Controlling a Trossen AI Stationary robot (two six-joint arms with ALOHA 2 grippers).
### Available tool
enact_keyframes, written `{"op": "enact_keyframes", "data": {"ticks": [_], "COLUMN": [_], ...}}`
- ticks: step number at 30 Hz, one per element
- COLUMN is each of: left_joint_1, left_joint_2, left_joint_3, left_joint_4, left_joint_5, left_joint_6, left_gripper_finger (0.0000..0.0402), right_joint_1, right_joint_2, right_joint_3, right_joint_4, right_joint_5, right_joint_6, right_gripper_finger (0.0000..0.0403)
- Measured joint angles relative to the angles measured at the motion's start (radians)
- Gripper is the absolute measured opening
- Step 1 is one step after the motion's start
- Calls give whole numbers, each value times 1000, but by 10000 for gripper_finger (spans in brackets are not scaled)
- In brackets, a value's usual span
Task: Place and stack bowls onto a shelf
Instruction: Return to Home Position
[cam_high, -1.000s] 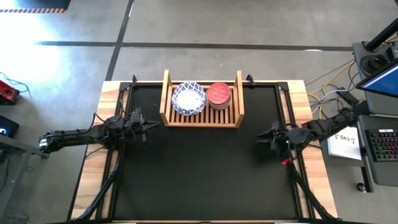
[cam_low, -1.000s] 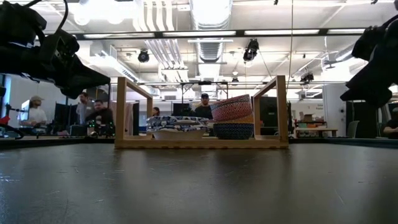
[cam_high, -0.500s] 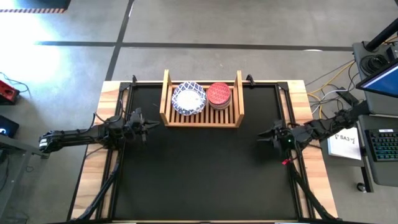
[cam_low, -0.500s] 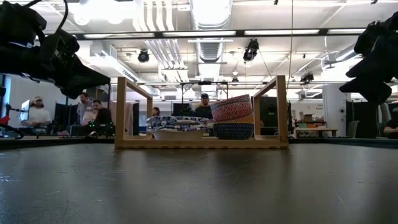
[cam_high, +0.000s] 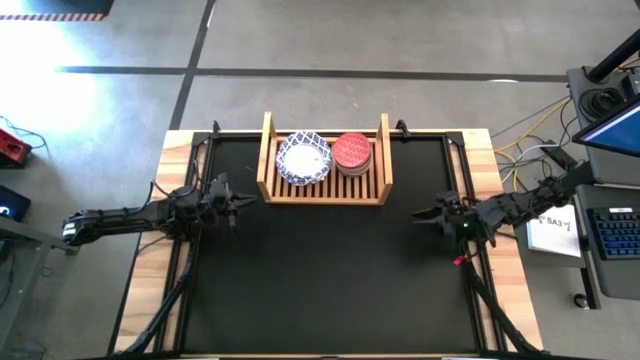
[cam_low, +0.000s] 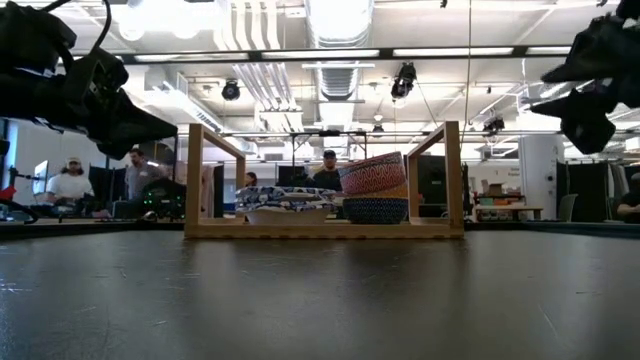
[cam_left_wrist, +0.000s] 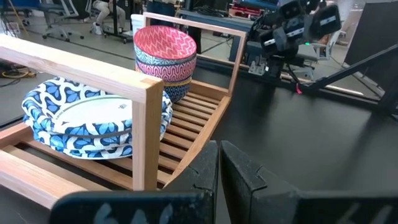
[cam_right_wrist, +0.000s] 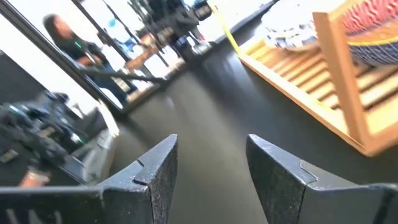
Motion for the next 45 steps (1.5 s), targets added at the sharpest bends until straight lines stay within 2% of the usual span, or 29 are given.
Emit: {"op": "enact_keyframes", "data": {"ticks": [3,8,35,41,45], "left_joint_1": [0,0,3,10,63], "left_joint_2": [0,0,-28,-86,-129], "left_joint_3": [8,17,11,-4,-4], "left_joint_4": [-3,1,7,8,8], "left_joint_5": [-4,-3,-2,4,3], "left_joint_6": [0,0,0,0,0], "left_gripper_finger": [0,0,0,0,0], "right_joint_1": [0,0,-4,-82,-178], "right_joint_2": [0,2,0,0,0], "right_joint_3": [-35,-153,-151,-152,-152], "right_joint_4": [121,466,470,469,469], "right_joint_5": [0,0,0,-1,-1], "right_joint_6": [0,3,1,0,0], "right_gripper_finger": [178,178,178,178,178]}}
